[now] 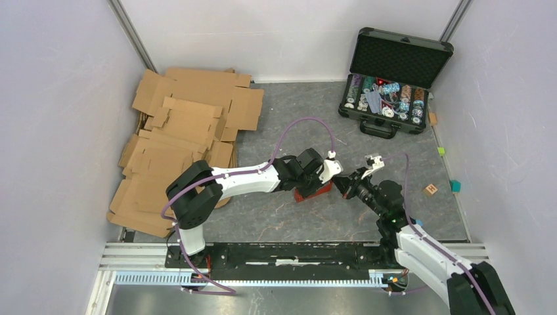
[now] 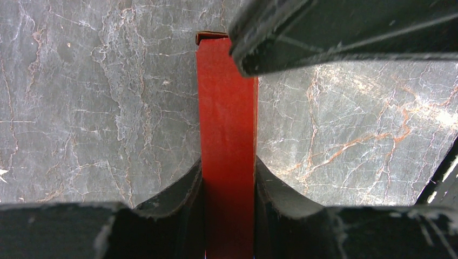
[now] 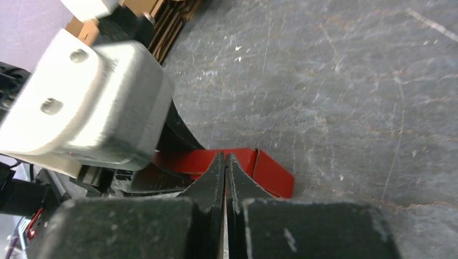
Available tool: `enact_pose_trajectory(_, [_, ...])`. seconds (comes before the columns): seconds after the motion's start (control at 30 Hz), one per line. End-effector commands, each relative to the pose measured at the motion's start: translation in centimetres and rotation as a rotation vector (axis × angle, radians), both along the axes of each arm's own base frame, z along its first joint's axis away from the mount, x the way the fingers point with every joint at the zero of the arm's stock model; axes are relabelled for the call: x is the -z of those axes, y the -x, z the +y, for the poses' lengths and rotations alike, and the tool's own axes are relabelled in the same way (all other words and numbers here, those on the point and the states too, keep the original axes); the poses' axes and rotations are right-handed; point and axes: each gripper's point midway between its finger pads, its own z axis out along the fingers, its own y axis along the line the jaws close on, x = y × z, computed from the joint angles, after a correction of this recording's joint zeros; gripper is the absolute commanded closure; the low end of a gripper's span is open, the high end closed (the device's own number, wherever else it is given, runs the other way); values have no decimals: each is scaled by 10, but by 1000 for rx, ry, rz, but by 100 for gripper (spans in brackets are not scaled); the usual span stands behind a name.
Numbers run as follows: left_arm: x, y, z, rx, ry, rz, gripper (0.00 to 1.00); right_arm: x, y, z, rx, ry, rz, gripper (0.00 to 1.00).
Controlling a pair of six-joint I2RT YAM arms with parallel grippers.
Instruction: Fold the paper box
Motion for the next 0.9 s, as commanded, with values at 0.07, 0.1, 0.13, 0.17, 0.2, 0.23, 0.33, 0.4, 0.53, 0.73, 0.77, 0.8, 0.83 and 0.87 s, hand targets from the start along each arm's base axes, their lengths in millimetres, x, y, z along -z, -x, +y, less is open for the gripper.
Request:
enact_pose_trajectory(0.07, [33, 25, 28, 8, -127, 101, 64, 24, 11, 4, -27, -63, 67, 100])
enact_pose_trajectory(0.1, [32, 25, 29, 7, -128, 100, 64, 33, 11, 0, -4, -54, 97, 100])
enact_pose_trajectory(0.13, [32, 25, 29, 7, -128, 99, 64, 42, 10, -4, 21, -34, 127, 100])
enact_pose_trajectory(0.17, [32, 25, 29, 8, -128, 99, 64, 51, 9, -10, 56, -11, 155, 100])
enact_pose_trajectory(0.2, [32, 25, 28, 8, -126, 100, 64, 61, 8, -16, 93, 17, 189, 100])
enact_pose_trajectory(0.23, [31, 25, 28, 9, -125, 99, 64, 66, 9, -20, 108, 25, 197, 100])
enact_pose_trajectory(0.33, [31, 25, 28, 7, -125, 98, 64, 71, 12, -23, 120, 34, 205, 100])
enact_pose_trajectory(0.4, [31, 25, 28, 6, -123, 100, 64, 75, 11, -26, 135, 50, 220, 100])
enact_pose_trajectory(0.53, [28, 27, 27, 8, -113, 113, 64, 84, 17, -21, 88, 79, 254, 100])
enact_pose_trajectory(0.73, [30, 27, 26, 6, -116, 112, 63, 108, 32, -22, 43, 143, 320, 100])
enact_pose_trajectory(0.77, [29, 26, 25, 5, -113, 113, 63, 112, 34, -23, 41, 151, 324, 100])
enact_pose_trajectory(0.8, [28, 26, 25, 5, -109, 112, 63, 115, 35, -24, 39, 162, 329, 100])
enact_pose_trajectory(0.83, [28, 26, 24, 4, -104, 110, 63, 116, 35, -25, 39, 171, 330, 100])
enact_pose_trajectory(0.87, [26, 26, 23, 6, -97, 106, 63, 116, 35, -26, 39, 184, 324, 100])
